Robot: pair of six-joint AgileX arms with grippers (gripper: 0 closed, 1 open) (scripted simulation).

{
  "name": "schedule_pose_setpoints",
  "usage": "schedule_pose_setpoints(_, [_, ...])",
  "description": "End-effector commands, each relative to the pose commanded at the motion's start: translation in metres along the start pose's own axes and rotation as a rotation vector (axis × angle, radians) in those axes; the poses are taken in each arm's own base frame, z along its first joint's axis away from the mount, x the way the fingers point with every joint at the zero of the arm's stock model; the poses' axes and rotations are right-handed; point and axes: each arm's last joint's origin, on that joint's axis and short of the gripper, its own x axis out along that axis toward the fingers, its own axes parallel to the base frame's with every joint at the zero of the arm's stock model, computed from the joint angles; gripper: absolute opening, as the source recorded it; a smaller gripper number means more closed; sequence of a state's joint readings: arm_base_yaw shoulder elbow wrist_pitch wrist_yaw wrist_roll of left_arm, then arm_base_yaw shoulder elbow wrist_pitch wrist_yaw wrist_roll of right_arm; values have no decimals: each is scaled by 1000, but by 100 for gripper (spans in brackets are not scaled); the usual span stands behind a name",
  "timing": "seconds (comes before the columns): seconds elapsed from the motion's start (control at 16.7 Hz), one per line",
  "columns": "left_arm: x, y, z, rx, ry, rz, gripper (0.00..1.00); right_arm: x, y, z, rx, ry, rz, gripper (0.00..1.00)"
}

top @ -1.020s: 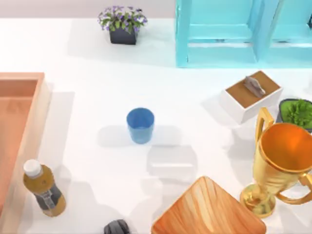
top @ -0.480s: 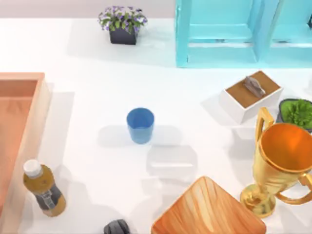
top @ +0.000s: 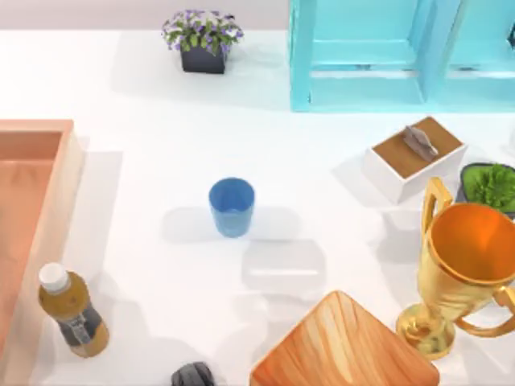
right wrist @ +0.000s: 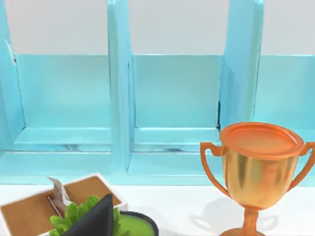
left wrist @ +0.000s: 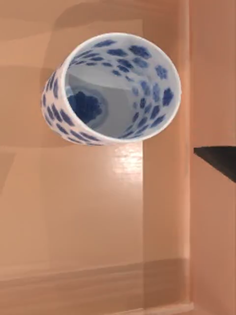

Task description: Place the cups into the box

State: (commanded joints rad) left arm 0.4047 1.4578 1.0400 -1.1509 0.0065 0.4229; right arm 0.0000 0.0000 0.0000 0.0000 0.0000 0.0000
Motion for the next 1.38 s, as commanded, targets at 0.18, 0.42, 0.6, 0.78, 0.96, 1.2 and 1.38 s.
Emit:
schedule_pose_setpoints(0.18, [0, 0, 0, 0, 0, 0, 100, 0, 0, 0, 0, 0, 0, 100])
schedule_pose_setpoints(0.42, [0, 0, 0, 0, 0, 0, 100, 0, 0, 0, 0, 0, 0, 100])
schedule_pose_setpoints(0.6, [0, 0, 0, 1, 0, 0, 100, 0, 0, 0, 0, 0, 0, 100])
schedule_pose_setpoints(0.78, [-9, 1, 2, 0, 4, -2, 100, 0, 0, 0, 0, 0, 0, 100])
schedule_pose_setpoints(0.96, [-42, 3, 5, -3, 8, -3, 100, 0, 0, 0, 0, 0, 0, 100])
schedule_pose_setpoints(1.2, [-90, 1, 3, 0, 4, -1, 100, 0, 0, 0, 0, 0, 0, 100])
schedule_pose_setpoints(1.38, [-100, -1, 1, 1, 0, 0, 100, 0, 0, 0, 0, 0, 0, 100])
